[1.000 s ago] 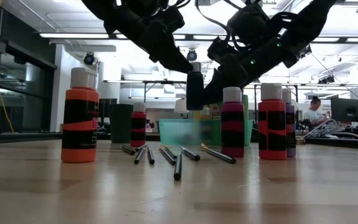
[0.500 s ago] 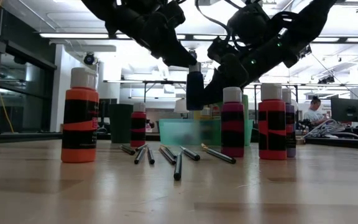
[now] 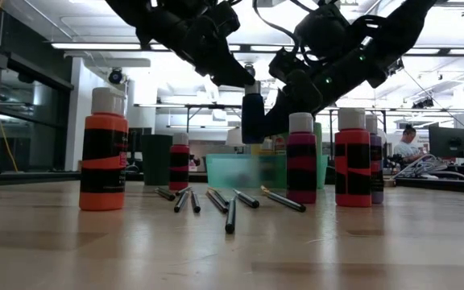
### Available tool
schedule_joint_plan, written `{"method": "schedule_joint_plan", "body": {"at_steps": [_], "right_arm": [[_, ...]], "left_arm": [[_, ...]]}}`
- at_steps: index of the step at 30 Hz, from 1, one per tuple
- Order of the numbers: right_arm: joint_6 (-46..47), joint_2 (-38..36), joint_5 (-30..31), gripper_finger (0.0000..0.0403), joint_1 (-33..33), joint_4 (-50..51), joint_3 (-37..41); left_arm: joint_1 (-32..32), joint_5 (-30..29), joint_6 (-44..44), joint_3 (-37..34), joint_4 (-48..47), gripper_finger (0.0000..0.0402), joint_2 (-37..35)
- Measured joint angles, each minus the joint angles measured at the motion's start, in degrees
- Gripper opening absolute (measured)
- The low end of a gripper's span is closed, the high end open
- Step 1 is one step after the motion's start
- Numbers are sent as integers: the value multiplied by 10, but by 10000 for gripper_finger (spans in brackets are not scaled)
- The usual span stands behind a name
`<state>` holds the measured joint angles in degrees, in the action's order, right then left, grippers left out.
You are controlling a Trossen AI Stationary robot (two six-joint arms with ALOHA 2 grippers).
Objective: Pick & Place Paint Supplies
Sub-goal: Put the small blue paint bottle into the green bin
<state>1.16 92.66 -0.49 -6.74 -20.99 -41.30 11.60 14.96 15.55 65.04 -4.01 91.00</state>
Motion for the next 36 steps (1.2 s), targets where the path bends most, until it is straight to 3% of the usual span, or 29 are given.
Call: {"method": "schedule_joint_plan", "body": {"at_steps": [4, 13, 19, 27, 36], "right_arm": [[0, 0, 0, 92, 0, -1, 0], [1, 0, 2, 92, 0, -4, 0], [1, 0, -4, 92, 0, -18, 0], [1, 0, -12, 92, 0, -29, 0], [-1, 0, -10, 92, 0, -28, 0]], "left_arm": [[0, 0, -4, 0, 0, 136, 0], [0, 0, -8, 0, -1, 262, 0], [0, -13, -9, 0, 9, 277, 4], [0, -18, -12, 0, 10, 257, 12], [0, -18, -13, 0, 14, 123, 12]]}}
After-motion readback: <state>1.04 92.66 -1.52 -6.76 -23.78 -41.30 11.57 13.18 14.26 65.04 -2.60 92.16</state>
